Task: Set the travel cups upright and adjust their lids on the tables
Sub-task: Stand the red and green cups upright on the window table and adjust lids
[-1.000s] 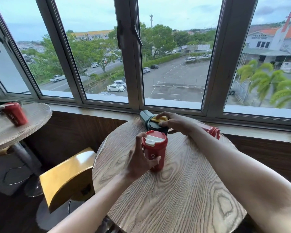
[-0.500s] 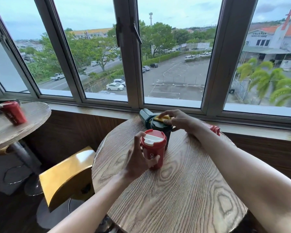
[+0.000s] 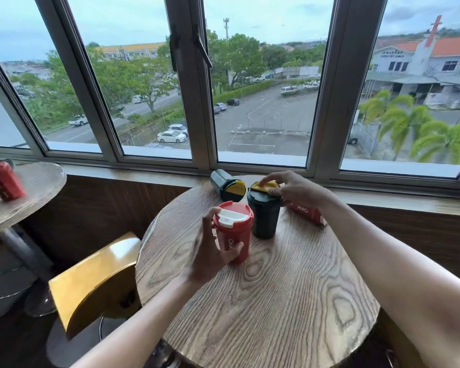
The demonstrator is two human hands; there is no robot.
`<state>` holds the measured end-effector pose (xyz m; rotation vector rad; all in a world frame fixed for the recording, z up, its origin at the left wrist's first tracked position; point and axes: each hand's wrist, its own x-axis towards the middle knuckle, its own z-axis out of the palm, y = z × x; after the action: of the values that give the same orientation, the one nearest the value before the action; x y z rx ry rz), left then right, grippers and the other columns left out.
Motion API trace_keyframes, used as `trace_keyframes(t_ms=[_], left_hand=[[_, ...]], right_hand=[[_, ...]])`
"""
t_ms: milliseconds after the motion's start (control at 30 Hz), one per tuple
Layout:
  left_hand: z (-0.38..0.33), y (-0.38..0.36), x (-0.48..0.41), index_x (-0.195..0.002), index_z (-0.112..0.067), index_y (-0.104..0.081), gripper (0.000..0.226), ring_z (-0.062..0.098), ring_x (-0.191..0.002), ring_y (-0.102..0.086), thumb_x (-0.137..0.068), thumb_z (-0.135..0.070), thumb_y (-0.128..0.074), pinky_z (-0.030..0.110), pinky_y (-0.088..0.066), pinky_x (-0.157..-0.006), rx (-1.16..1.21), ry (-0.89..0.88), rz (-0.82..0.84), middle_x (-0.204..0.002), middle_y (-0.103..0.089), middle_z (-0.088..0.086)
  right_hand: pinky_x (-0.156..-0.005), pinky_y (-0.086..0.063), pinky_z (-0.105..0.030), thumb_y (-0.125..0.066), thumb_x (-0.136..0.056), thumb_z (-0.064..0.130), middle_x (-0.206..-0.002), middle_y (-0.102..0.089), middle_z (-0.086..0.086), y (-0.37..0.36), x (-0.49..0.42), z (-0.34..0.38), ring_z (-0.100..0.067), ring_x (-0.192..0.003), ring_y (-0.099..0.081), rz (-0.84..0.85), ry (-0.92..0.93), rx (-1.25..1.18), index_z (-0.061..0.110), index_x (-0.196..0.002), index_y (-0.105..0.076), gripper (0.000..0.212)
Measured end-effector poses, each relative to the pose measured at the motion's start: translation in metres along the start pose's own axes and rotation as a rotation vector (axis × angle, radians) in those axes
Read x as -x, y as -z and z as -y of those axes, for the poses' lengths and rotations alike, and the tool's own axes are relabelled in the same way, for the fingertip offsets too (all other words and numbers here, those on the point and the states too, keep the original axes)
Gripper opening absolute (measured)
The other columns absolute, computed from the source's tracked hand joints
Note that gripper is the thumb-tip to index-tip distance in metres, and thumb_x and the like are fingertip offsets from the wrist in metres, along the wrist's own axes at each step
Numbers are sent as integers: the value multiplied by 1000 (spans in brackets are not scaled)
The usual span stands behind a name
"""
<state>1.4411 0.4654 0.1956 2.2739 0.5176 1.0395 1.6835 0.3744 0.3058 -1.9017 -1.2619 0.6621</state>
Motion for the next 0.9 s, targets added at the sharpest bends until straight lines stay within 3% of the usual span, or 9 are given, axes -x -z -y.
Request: trace_keyframes(t_ms=[167,267,367,467,533,567,633,733,900], left_hand=[[0,1,2,-138,-23,-29,90,23,-114,-56,-70,-52,-80,48,-55,-85,-13,-9,-13,-133,-51,7],[-3,4,0,-133,-23,-35,77,24,-130,-44,-77,-68,-64,53,-46,-98,-5,-46,-70,-140,-45,9],[-14,6,-6,-129,-26,-40,68,16,-130,-36,-82,-75,-48,30,-38,-102,-27,-56,-112,-145,-41,11],[-22,7,-10,-124,-22,-49,63,13,-121,-38,-85,-72,-45,11,-28,-94,-103,-110,-125,-139,-48,10],[-22,7,-12,-116,-14,-57,62,14,-116,-44,-87,-69,-47,10,-31,-93,-133,-144,-128,-129,-57,9],[-22,7,-13,-112,-11,-59,62,16,-114,-47,-88,-67,-48,13,-35,-92,-144,-150,-135,-125,-60,8],[-20,7,-14,-109,-10,-60,57,19,-112,-51,-88,-62,-52,24,-42,-91,-156,-154,-145,-121,-61,8],[-18,6,-13,-113,-10,-57,51,23,-112,-53,-84,-52,-63,26,-43,-92,-166,-180,-135,-122,-60,9],[-15,4,-7,-116,-9,-56,48,21,-113,-52,-83,-42,-69,26,-43,-94,-151,-201,-131,-128,-58,8]], right_hand=[[-66,-50,-36,-58,-93,9,-111,-55,-11,2,1,-5,-23,-81,-56,-3,-34,-15,24,-107,-65,22],[-75,-47,-40,-63,-91,14,-120,-56,-16,-1,1,-17,-25,-90,-56,-44,-61,-89,27,-110,-50,26],[-83,-48,-41,-62,-93,24,-110,-63,-14,-6,9,-31,-27,-93,-59,-120,-56,-206,21,-122,-47,33],[-80,-47,-32,-62,-93,29,-102,-66,-8,-9,19,-54,-24,-93,-61,-462,-17,-149,15,-115,-60,26],[-89,-43,-34,-66,-89,29,-110,-63,-12,-5,26,-73,-29,-105,-59,-747,-65,95,13,-109,-64,26],[-95,-39,-39,-68,-86,33,-116,-60,-14,-3,29,-83,-32,-112,-55,-798,-120,202,15,-111,-63,31],[-102,-34,-47,-72,-79,47,-126,-52,-15,-1,36,-100,-36,-121,-46,-780,-260,304,20,-119,-57,50],[-101,-36,-50,-79,-70,53,-129,-48,-18,-3,41,-117,-40,-122,-44,-676,-354,235,27,-131,-42,76],[-86,-36,-31,-83,-73,11,-128,-46,-21,-4,42,-120,-32,-110,-50,-606,-239,-38,13,-138,-31,83]])
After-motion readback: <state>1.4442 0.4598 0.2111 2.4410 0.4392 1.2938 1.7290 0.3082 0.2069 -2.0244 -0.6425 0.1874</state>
